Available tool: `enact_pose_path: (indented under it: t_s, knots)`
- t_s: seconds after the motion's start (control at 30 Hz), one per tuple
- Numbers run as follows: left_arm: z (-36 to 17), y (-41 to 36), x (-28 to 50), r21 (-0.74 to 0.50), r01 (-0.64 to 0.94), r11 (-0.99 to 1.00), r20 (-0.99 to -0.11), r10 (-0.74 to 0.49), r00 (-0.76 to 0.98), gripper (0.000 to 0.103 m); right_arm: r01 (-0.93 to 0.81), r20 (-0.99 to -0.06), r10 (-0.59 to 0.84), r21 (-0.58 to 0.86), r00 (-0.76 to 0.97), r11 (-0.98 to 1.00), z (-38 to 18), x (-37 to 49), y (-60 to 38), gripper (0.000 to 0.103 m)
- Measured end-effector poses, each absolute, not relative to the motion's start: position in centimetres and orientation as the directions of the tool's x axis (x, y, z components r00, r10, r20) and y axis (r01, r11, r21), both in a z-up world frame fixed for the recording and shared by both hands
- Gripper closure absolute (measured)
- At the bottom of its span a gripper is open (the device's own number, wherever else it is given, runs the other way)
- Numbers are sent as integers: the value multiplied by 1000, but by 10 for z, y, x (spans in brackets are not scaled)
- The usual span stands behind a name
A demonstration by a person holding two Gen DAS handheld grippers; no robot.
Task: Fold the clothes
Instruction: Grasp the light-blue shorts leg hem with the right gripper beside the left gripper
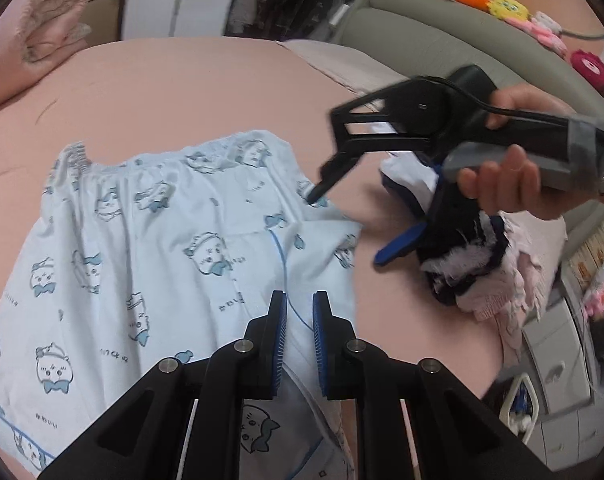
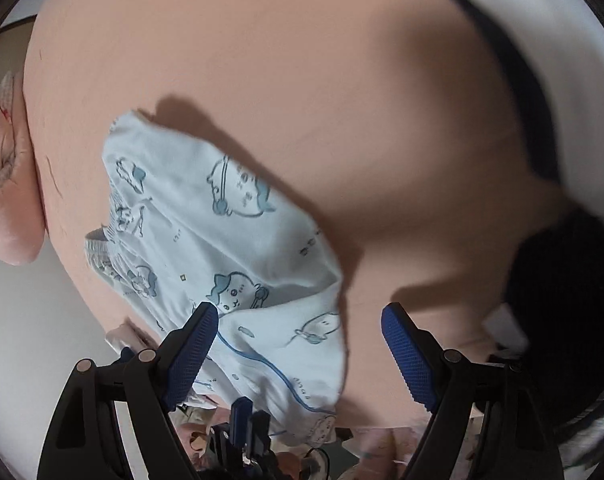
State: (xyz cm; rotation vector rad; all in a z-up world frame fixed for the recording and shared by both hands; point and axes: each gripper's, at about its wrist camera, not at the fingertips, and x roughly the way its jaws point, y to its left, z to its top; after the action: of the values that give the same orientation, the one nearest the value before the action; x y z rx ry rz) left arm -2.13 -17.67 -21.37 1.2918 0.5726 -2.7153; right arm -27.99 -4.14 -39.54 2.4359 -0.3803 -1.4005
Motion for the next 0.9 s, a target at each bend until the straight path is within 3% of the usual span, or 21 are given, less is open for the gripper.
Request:
enact_pose_path:
  t_s: [0.27,0.37,0.4,0.43,0.57,0.73,0.9]
  knots:
    - [-225,-197,-24,-391,265,-881,-783,168,-599,86,-13,-836,-319,350,448,-937,-384,-257,-60,20]
    - [-231,-209,-19,-426,295,-855,-786,188,-589,63,71,-864,-279,337,420,-939,-369,-244,-73,23]
    - [-232,-211,-18,-443,294,-847,-780,203,-592,52,101,-874,-264,331,407,-938,-364,-240,-78,28]
    - [-233,-214,-16,-469,295,-832,-770,221,-599,47,128,-883,-252,325,395,-937,-360,-236,-83,32]
    - [-235,-229,-8,-563,309,-767,-731,288,-619,44,181,-895,-243,327,374,-928,-351,-228,-101,37]
    - [-239,-232,-5,-535,317,-783,-753,273,-598,43,129,-875,-272,348,401,-929,-351,-228,-121,37]
    - [-239,-232,-1,-534,313,-785,-757,280,-590,43,172,-913,-172,249,370,-953,-352,-233,-145,37]
